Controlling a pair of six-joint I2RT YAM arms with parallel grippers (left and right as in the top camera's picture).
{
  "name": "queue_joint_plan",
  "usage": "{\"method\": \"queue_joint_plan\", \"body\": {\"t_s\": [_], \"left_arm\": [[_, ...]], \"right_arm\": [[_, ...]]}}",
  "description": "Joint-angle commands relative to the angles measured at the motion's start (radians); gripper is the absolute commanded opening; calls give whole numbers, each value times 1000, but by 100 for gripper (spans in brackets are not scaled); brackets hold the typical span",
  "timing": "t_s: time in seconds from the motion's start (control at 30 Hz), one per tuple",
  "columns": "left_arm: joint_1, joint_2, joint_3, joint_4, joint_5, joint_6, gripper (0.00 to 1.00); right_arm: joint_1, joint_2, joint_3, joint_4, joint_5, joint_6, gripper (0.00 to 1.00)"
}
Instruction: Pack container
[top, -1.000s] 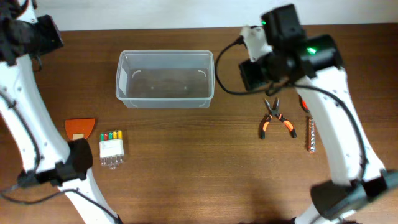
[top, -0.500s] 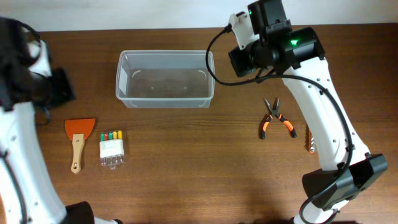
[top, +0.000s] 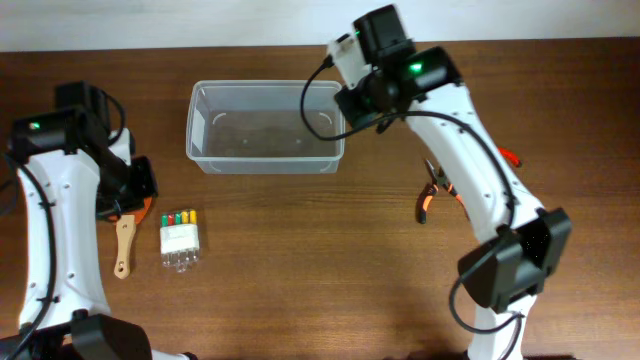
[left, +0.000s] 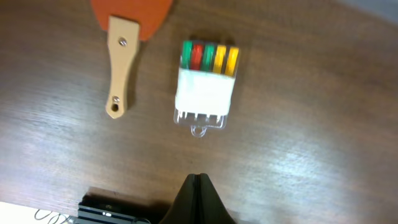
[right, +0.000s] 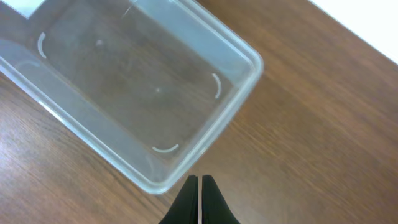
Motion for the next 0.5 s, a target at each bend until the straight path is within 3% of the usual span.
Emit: {"method": "queue_joint_plan", "body": {"t_s": [0.0, 0.47], "left_arm": [[-43, -76, -64, 27, 16, 35, 2], [-187, -156, -103, 69, 14, 34, 2]], "right_arm": [[18, 33, 15, 10, 2, -16, 4], [54, 197, 15, -21, -50, -18, 4]]}}
